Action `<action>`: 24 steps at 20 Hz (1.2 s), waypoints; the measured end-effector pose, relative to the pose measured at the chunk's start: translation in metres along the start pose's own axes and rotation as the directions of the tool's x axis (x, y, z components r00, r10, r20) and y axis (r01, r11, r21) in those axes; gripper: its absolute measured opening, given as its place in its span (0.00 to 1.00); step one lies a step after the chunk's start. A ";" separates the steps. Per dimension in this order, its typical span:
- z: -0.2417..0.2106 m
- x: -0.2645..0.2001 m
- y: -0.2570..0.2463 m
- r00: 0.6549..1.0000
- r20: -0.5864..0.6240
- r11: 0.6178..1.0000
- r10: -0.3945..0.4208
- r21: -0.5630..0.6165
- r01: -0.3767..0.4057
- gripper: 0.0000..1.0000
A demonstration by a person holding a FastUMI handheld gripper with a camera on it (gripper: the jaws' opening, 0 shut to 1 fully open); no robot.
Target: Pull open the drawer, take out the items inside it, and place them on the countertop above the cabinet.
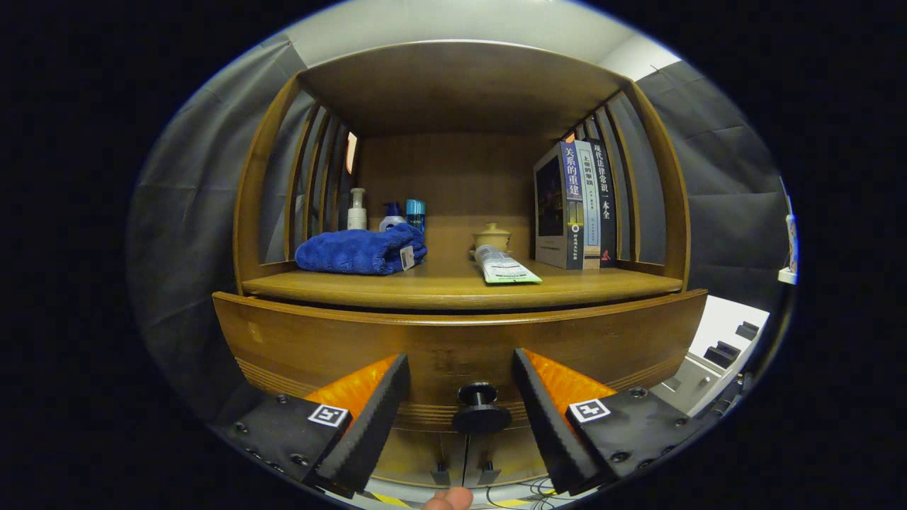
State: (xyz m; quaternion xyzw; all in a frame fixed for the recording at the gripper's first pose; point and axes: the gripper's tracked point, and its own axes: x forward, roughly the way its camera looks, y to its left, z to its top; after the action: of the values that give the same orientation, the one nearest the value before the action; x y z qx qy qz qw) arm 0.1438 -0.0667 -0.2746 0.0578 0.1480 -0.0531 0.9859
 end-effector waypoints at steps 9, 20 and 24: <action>0.002 0.019 0.001 1.000 -0.006 1.000 0.004 -0.017 -0.004 0.98; 0.169 -0.119 0.013 0.989 0.143 0.983 0.035 -0.186 -0.007 0.98; 0.214 -0.183 0.015 0.979 0.199 0.987 0.043 -0.162 -0.010 0.98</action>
State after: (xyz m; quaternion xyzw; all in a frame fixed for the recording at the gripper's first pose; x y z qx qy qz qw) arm 0.0330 -0.0638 -0.0155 -0.0255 0.0500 -0.0334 0.9979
